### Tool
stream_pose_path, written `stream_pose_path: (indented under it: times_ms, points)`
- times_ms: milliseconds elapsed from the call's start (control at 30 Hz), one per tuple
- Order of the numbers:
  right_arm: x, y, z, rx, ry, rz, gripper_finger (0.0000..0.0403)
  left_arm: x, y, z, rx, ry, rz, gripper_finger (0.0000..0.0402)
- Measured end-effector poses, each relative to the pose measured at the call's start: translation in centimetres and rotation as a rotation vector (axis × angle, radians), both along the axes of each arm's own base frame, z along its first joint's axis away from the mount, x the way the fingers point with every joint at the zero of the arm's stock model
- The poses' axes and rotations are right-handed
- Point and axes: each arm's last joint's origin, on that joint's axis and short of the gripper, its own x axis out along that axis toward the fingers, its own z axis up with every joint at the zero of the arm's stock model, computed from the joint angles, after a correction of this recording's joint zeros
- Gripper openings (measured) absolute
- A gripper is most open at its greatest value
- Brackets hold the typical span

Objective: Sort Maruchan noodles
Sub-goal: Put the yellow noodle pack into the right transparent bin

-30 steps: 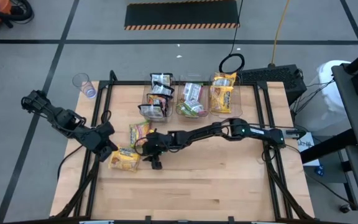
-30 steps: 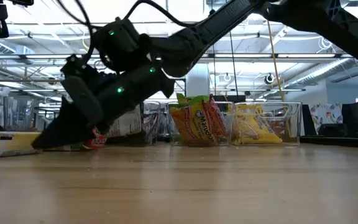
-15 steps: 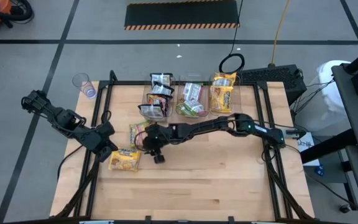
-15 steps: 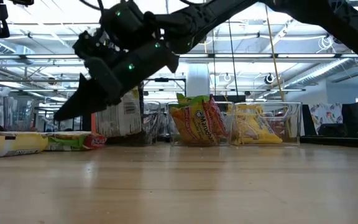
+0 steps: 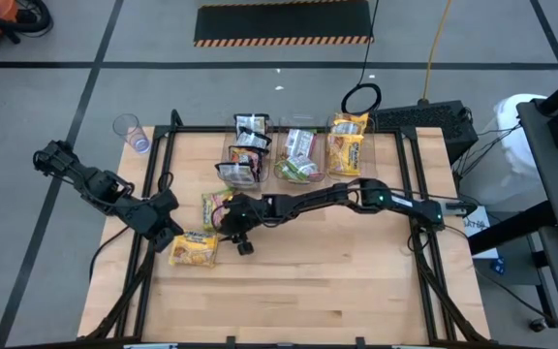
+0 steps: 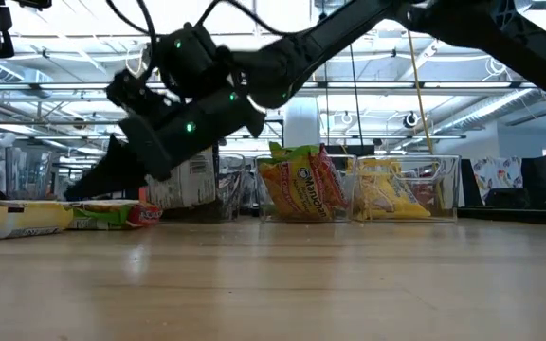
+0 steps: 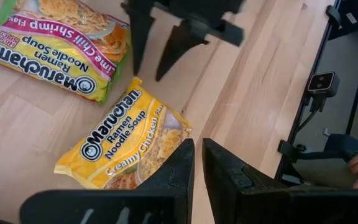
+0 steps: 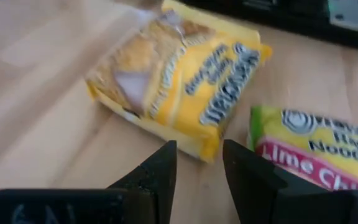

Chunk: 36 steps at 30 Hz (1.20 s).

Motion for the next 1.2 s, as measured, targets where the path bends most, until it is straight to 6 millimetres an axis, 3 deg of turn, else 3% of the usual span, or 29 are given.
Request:
stream_pose_path:
  times_ms: [400,1200]
  points:
    - [0.2,-0.12,-1.09,-0.011,-0.013,0.009,0.0127,0.0,0.0,0.0,0.0,0.0,0.0,0.0037]
    - [0.44,-0.88,-0.63,-0.007,-0.074,0.038,0.0127,0.0,0.0,-0.01,-0.008,0.003,0.012,0.0037]
